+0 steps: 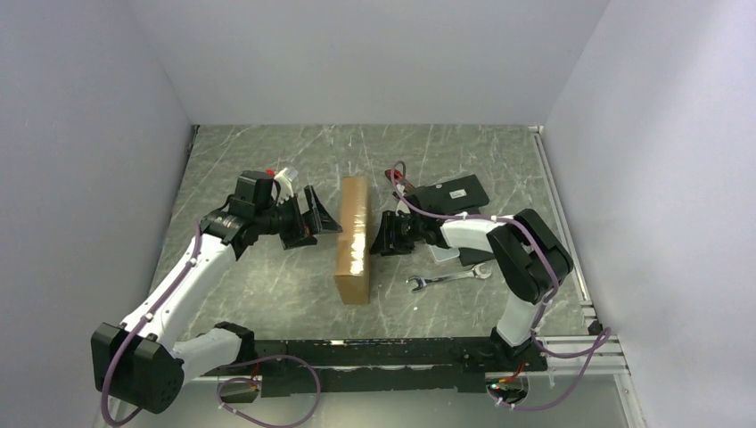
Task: Unpack the express box
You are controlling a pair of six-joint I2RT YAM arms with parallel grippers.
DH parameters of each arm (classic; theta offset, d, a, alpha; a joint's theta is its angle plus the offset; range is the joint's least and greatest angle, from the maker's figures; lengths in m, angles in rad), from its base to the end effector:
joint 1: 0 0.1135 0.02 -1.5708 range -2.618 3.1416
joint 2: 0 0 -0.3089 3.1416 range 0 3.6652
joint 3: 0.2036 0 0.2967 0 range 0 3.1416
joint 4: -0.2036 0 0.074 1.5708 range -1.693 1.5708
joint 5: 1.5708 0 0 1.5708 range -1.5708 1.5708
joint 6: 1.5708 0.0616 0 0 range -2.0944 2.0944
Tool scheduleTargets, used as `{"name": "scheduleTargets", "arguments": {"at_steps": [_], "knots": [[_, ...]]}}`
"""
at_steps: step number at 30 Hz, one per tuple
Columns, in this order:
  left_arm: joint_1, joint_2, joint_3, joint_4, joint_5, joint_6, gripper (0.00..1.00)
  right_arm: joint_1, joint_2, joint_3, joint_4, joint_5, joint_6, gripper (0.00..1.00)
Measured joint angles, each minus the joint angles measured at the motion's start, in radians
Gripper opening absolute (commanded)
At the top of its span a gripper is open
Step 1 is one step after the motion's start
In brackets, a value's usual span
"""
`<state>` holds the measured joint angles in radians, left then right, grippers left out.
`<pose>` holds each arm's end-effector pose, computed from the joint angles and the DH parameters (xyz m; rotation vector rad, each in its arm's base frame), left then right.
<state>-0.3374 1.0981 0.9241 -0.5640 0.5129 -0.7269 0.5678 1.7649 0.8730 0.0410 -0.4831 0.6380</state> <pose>0.2451 -0.1180 0.3114 -0.1951 2.4561 -1.1022 0.3164 0.2357 0.1315 -0.1499 2.6107 1.0840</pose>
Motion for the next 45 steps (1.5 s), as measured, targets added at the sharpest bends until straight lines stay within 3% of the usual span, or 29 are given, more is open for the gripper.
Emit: {"name": "scheduleTargets", "arguments": {"at_steps": [15, 18, 23, 27, 29, 36, 45], "knots": [[-0.003, 0.0, 0.039, -0.088, 0.029, 0.059, 0.99, 0.011, -0.154, 0.015, -0.167, 0.179, -0.043, 0.53], [-0.003, -0.008, 0.108, -0.153, -0.019, 0.102, 0.99, 0.01, -0.171, 0.065, -0.256, 0.314, -0.108, 0.56], [-0.003, -0.085, 0.198, -0.237, -0.127, 0.167, 0.99, 0.008, -0.225, 0.146, -0.303, 0.679, -0.256, 0.66], [-0.003, -0.166, 0.216, -0.273, -0.174, 0.177, 0.99, -0.018, -0.18, 0.308, -0.302, 0.819, -0.385, 0.72], [-0.003, -0.192, 0.215, -0.282, -0.18, 0.172, 0.99, -0.031, -0.108, 0.412, -0.288, 0.835, -0.44, 0.77], [-0.003, -0.259, 0.146, -0.284, -0.177, 0.125, 0.99, -0.071, 0.227, 0.695, -0.284, 0.753, -0.579, 0.79], [-0.003, -0.342, 0.026, -0.256, -0.097, 0.023, 0.99, -0.131, 0.455, 0.869, -0.389, 0.576, -0.577, 0.73]]}}
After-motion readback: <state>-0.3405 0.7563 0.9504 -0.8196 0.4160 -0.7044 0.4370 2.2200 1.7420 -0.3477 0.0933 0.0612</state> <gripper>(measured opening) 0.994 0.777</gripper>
